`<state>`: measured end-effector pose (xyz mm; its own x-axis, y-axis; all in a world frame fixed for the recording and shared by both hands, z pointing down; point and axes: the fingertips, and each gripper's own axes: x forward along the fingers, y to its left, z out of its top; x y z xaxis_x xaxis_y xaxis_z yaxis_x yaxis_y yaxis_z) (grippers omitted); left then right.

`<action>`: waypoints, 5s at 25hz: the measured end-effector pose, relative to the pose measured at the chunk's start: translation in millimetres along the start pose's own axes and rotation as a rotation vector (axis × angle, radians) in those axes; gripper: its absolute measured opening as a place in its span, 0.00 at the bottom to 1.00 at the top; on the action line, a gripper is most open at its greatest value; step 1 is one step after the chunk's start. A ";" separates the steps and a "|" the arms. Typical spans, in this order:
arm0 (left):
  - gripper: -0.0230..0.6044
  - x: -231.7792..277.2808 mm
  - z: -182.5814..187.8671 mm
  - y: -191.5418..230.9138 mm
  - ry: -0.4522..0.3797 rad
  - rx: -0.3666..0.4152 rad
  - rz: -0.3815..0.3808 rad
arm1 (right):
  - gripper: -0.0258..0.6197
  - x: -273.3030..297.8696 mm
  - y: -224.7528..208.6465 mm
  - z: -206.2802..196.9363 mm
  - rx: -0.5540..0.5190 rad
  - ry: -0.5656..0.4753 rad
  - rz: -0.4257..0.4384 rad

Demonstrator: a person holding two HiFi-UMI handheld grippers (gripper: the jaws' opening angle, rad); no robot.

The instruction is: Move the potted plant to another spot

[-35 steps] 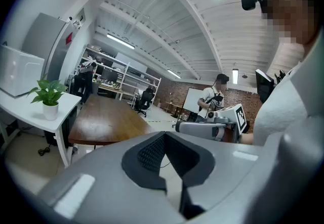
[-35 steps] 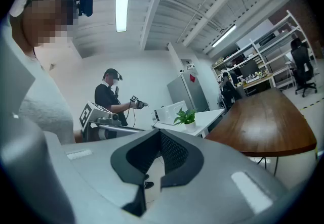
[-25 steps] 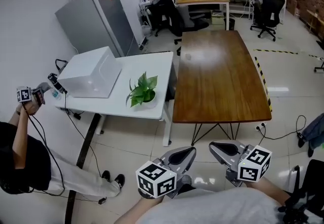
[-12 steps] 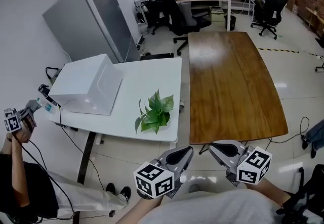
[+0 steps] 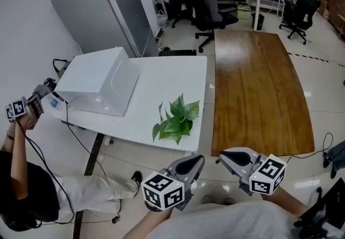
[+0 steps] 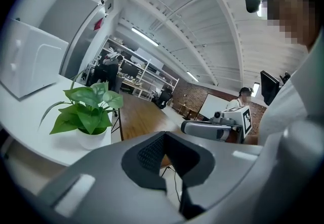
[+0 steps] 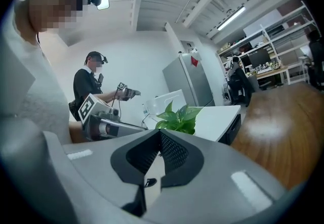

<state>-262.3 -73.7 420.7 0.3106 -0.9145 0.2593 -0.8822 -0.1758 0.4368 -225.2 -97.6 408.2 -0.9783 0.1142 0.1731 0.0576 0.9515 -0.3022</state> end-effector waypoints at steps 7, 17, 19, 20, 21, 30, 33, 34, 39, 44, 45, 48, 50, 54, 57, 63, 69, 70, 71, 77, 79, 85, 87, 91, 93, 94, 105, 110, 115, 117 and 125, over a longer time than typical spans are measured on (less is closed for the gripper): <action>0.03 -18.9 3.5 3.0 -0.016 0.008 0.065 | 0.19 25.9 2.0 -13.3 -0.097 0.086 0.050; 0.03 -69.2 -11.2 28.5 -0.046 -0.055 0.194 | 0.78 98.5 -23.4 -37.1 -0.207 0.143 0.064; 0.03 -80.7 -14.5 35.2 -0.049 -0.058 0.222 | 0.81 116.6 -37.1 -49.8 -0.232 0.163 0.045; 0.03 -85.8 -15.6 39.4 -0.050 -0.056 0.234 | 0.83 125.8 -44.4 -56.2 -0.247 0.175 0.036; 0.03 -90.7 -16.7 43.8 -0.051 -0.056 0.247 | 0.85 134.7 -51.4 -62.4 -0.263 0.187 0.028; 0.03 -133.1 -32.6 78.6 -0.050 -0.098 0.352 | 0.93 199.7 -92.2 -93.5 -0.319 0.215 -0.034; 0.03 -139.3 -34.4 89.2 -0.054 -0.104 0.371 | 0.95 214.0 -100.5 -95.8 -0.337 0.217 -0.048; 0.03 -140.2 -34.8 91.5 -0.055 -0.106 0.375 | 0.95 217.5 -102.9 -97.6 -0.340 0.219 -0.052; 0.03 -140.1 -28.4 94.9 -0.058 -0.095 0.369 | 0.95 230.6 -109.6 -102.5 -0.319 0.221 -0.058; 0.03 -139.8 -28.0 98.8 -0.053 -0.098 0.370 | 0.93 237.9 -109.2 -104.3 -0.299 0.222 -0.049; 0.03 -139.3 -27.3 99.6 -0.053 -0.098 0.370 | 0.90 238.3 -109.9 -102.9 -0.296 0.216 -0.054; 0.03 -136.9 -25.1 100.1 -0.053 -0.095 0.367 | 0.80 237.3 -113.9 -98.4 -0.292 0.200 -0.070; 0.03 -135.7 -24.8 100.6 -0.054 -0.095 0.367 | 0.76 236.9 -115.4 -98.1 -0.291 0.197 -0.070; 0.03 -135.1 -23.7 103.7 -0.061 -0.096 0.377 | 0.76 237.3 -116.0 -98.6 -0.293 0.196 -0.056; 0.03 -134.5 -23.6 104.0 -0.064 -0.096 0.380 | 0.76 236.8 -115.9 -97.7 -0.298 0.196 -0.053; 0.03 -130.6 -23.6 105.1 -0.059 -0.093 0.376 | 0.77 235.4 -115.4 -97.9 -0.298 0.183 -0.045; 0.03 -119.5 -20.0 107.0 -0.049 -0.081 0.356 | 0.77 228.6 -116.9 -90.8 -0.286 0.155 -0.047; 0.03 -116.9 -19.0 106.6 -0.047 -0.077 0.349 | 0.77 226.2 -117.4 -88.7 -0.288 0.150 -0.051; 0.03 -114.8 -17.7 106.2 -0.046 -0.072 0.340 | 0.77 223.7 -117.6 -86.3 -0.289 0.145 -0.056; 0.03 -77.6 -6.4 84.3 -0.028 -0.035 0.267 | 0.77 179.4 -139.1 -64.2 -0.273 0.112 -0.115; 0.03 -55.3 -2.2 71.1 -0.017 -0.023 0.237 | 0.77 153.5 -154.3 -56.0 -0.279 0.106 -0.144; 0.03 0.0 8.2 35.5 0.010 0.009 0.137 | 0.77 76.0 -188.9 -37.0 -0.293 0.092 -0.242; 0.03 21.6 11.9 20.6 0.021 0.024 0.092 | 0.77 46.8 -202.4 -32.3 -0.284 0.086 -0.286; 0.03 61.3 18.2 -4.4 0.042 0.048 -0.002 | 0.77 -5.6 -226.2 -22.7 -0.275 0.074 -0.375; 0.03 79.5 18.4 -15.2 0.053 0.058 -0.042 | 0.77 -30.6 -237.4 -20.1 -0.269 0.067 -0.417; 0.03 87.7 17.6 -20.5 0.058 0.062 -0.058 | 0.77 -42.3 -242.2 -20.0 -0.266 0.064 -0.436; 0.03 156.8 2.7 -91.8 0.116 0.094 -0.216 | 0.77 -159.4 -261.3 -25.5 -0.241 0.061 -0.583; 0.03 179.4 -8.8 -118.0 0.144 0.100 -0.260 | 0.77 -204.2 -270.1 -34.9 -0.222 0.061 -0.639; 0.03 199.6 -21.1 -139.6 0.173 0.107 -0.293 | 0.77 -241.8 -280.7 -48.1 -0.188 0.059 -0.687; 0.03 208.1 -25.2 -147.4 0.182 0.111 -0.305 | 0.77 -255.2 -285.6 -54.5 -0.176 0.059 -0.704; 0.03 225.7 -42.2 -163.6 0.208 0.106 -0.321 | 0.77 -298.1 -308.7 -93.1 -0.116 0.087 -0.769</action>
<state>-32.9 -236.0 444.1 0.6319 -0.7157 0.2976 -0.7569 -0.4871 0.4356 67.2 -398.8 537.2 -0.7329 -0.5719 0.3686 -0.6051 0.7956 0.0313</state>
